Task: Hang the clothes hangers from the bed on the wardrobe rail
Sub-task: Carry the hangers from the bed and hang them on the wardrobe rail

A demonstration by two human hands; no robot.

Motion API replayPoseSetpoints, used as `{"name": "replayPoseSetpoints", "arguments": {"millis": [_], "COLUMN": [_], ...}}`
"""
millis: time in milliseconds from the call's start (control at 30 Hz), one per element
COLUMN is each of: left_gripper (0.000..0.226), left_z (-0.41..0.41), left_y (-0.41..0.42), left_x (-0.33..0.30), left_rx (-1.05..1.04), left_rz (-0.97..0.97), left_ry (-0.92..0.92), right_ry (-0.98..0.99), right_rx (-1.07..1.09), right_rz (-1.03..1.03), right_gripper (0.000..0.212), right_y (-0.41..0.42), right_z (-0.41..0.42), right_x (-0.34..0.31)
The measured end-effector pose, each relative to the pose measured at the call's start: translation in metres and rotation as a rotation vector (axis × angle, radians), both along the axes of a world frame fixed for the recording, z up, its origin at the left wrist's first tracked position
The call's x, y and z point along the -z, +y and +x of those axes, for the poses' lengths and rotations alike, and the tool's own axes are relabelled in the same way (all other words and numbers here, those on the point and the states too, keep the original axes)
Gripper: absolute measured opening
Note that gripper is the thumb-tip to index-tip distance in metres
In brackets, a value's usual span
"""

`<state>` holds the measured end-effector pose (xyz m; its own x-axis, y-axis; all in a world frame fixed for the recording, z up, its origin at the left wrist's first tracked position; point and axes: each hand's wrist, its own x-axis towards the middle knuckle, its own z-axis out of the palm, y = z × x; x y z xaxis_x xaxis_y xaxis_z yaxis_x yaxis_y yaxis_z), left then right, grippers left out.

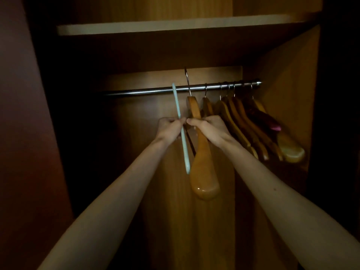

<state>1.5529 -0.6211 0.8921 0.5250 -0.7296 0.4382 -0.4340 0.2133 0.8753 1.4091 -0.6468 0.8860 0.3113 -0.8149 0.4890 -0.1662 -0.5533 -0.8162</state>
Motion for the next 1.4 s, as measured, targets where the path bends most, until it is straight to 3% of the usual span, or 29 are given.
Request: {"name": "replayPoseSetpoints", "arguments": {"millis": [167,433,967,1167,1300,1400], "left_gripper": [0.031,0.024,0.021,0.027,0.045,0.049], "left_z": [0.016,0.022,0.026,0.022,0.019,0.018], "left_y": [-0.043,-0.079,-0.103,-0.102,-0.100,-0.094], "left_x": [-0.032,-0.052,-0.016,-0.004,0.010,0.033], "left_rx": [-0.044,-0.001,0.089,0.098,0.038,0.077], "left_rz": [0.006,0.026,0.045,-0.023,-0.044,-0.093], "left_ry": [-0.026,-0.026,0.091,0.120,0.091,0.261], "right_ry": [-0.047,-0.046,-0.019,-0.129,-0.174,-0.257], "right_rx": [-0.036,-0.062,-0.024,-0.044,-0.019,-0.022], "right_rz": [0.074,0.138,0.279,0.338,0.324,0.333], "right_gripper": [0.040,0.026,0.024,0.017,0.016,0.036], "right_y": [-0.037,-0.065,-0.084,-0.082,-0.078,-0.065], "right_z": [0.016,0.023,0.028,0.022,0.017,0.010], "right_x": [-0.025,-0.036,0.002,0.011,0.021,0.038]}}
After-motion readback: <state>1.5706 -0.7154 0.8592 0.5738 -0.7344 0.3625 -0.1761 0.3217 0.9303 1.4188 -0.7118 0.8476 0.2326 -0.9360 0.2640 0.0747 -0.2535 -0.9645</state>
